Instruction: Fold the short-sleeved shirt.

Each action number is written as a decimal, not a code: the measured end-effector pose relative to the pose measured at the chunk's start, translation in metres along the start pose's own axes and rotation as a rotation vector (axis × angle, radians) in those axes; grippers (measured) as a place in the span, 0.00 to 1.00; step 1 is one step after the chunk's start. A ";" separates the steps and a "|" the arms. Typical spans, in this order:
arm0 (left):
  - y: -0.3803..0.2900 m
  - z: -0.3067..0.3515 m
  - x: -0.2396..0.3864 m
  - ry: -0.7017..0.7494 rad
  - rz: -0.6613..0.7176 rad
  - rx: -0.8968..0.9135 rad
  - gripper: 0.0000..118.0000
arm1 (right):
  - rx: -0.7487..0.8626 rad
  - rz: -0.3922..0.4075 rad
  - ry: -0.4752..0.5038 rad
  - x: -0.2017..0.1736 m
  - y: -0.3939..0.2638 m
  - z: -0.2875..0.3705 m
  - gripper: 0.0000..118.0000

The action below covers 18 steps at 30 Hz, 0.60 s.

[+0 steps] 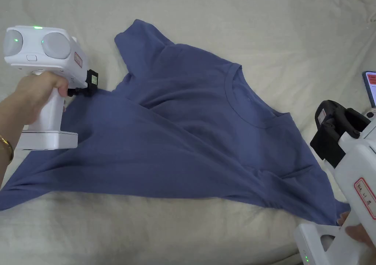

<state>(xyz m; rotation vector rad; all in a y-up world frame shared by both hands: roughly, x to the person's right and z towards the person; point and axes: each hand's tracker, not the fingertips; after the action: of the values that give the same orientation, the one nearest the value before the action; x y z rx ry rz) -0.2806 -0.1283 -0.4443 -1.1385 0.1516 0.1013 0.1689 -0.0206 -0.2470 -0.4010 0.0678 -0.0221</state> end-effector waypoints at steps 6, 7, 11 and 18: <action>-0.003 0.005 0.003 0.012 -0.004 0.022 0.00 | -0.004 -0.003 -0.004 0.003 -0.001 0.004 0.00; -0.005 0.008 0.003 0.017 -0.004 0.038 0.00 | -0.004 -0.002 -0.007 0.004 0.000 0.005 0.00; -0.014 0.033 -0.001 -0.001 0.024 0.143 0.00 | -0.001 0.001 -0.024 0.013 0.007 0.013 0.00; -0.029 0.101 -0.014 -0.064 0.099 0.342 0.00 | -0.074 -0.039 -0.061 0.051 0.025 0.027 0.00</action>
<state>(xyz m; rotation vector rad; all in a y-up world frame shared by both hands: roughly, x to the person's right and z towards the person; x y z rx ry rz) -0.2828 -0.0485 -0.3745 -0.7857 0.1611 0.1925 0.2218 0.0108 -0.2355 -0.4766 0.0008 -0.0457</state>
